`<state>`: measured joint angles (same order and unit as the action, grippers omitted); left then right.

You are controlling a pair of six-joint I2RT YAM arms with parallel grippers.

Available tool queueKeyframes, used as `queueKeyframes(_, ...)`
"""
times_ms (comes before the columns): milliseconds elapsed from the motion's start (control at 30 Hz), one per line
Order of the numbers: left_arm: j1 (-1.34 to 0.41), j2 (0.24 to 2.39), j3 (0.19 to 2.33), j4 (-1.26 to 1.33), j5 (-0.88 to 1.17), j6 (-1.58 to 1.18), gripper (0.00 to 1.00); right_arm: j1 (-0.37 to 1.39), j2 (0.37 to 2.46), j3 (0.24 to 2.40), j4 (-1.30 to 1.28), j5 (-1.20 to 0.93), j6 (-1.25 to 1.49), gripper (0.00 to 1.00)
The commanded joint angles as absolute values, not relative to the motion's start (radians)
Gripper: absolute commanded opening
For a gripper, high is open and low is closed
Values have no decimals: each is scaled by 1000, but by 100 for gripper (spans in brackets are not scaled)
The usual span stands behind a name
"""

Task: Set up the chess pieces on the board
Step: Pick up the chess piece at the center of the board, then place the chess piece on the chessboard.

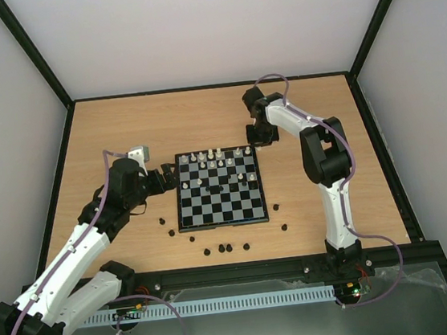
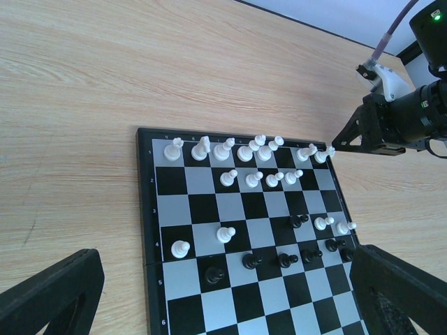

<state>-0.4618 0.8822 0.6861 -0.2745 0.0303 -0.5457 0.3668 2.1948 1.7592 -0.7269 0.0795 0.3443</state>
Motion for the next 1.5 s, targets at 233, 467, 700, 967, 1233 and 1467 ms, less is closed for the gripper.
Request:
queueKeyframes(233, -466, 876, 675, -259, 41, -544, 99, 373, 2147, 1782, -781, 127, 351, 7)
queueKeyframes(467, -466, 873, 676, -260, 41, -544, 100, 406, 2084, 1810, -810, 180, 360, 7)
queueKeyframes(700, -466, 867, 676, -264, 38, -545, 100, 476, 2060, 1904, -860, 182, 356, 7)
queueKeyframes(967, -466, 863, 677, -264, 38, -545, 99, 546, 2097, 1994, -912, 132, 341, 8)
queueKeyframes(1233, -466, 864, 676, -265, 38, -546, 99, 586, 2146, 2038, -956, 112, 329, 8)
queueKeyframes(1467, -466, 862, 675, -264, 37, -545, 99, 604, 2207, 2072, -985, 101, 318, 9)
